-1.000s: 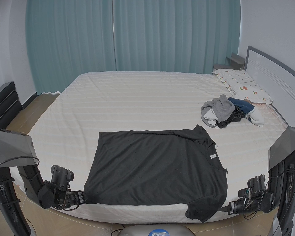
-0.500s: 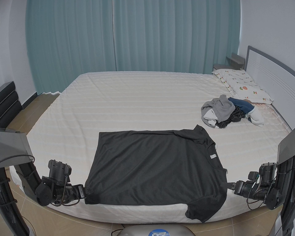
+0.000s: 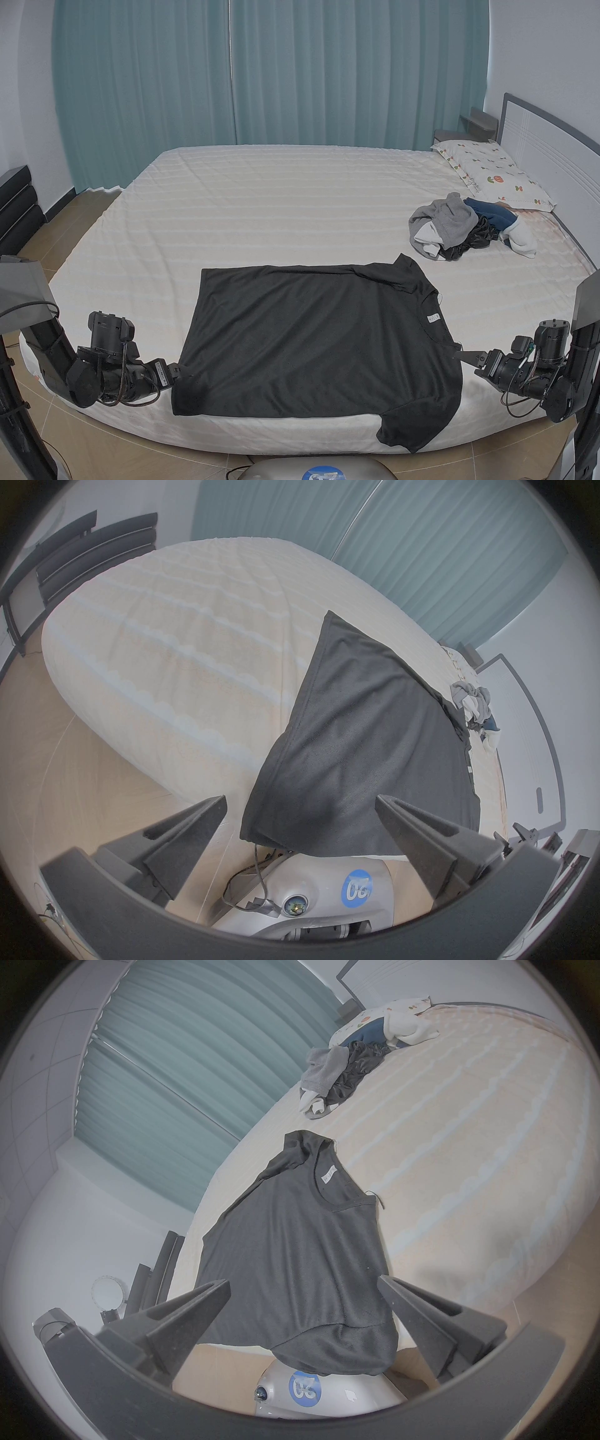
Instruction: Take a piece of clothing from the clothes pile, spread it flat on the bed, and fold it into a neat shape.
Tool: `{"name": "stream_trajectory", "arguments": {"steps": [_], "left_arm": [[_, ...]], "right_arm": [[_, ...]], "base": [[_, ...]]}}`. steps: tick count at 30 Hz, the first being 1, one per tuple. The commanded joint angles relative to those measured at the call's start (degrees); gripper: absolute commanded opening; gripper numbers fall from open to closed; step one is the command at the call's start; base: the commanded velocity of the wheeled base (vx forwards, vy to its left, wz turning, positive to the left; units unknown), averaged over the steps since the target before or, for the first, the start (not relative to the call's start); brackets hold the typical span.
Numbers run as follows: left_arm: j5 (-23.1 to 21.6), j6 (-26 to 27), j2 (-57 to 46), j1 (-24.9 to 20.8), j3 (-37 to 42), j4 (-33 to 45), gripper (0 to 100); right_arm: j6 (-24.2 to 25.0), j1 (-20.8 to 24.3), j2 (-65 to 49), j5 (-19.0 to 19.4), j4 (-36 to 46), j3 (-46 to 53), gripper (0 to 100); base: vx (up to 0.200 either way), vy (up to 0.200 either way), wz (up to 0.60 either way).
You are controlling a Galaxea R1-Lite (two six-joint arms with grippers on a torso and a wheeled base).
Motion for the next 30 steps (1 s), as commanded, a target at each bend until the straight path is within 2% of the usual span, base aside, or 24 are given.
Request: {"name": "stream_trajectory", "arguments": {"steps": [1,5,11,19,26,30], "left_arm": [[0.0,-0.4,1.0,0.1,-0.6,-0.2,100],[-0.3,-3.5,1.2,0.1,-1.1,-0.4,100],[-0.3,-3.6,1.6,0.1,-1.5,-0.3,100],[-0.5,-3.9,2.7,0.0,-1.7,-0.4,100],[-0.4,-9.7,2.9,-1.3,-3.7,-0.4,100],[-0.4,-12.0,2.9,-2.4,-4.5,0.0,100]], "right_arm": [[0.0,0.0,0.5,0.4,-0.8,-0.1,100],[0.1,0.0,0.6,0.9,-0.8,-0.1,100],[2.4,0.1,0.6,0.9,-0.8,-0.3,100],[2.4,0.1,0.8,0.9,-0.8,-0.6,100],[2.5,0.2,1.2,0.9,-0.8,-0.9,100],[3.5,0.9,1.4,0.7,-0.8,-2.0,100]], "base": [[0.0,0.0,0.0],[0.0,0.0,0.0],[0.0,0.2,0.0],[0.0,0.0,0.0],[0.0,0.0,0.0],[0.2,0.0,0.0]]}}
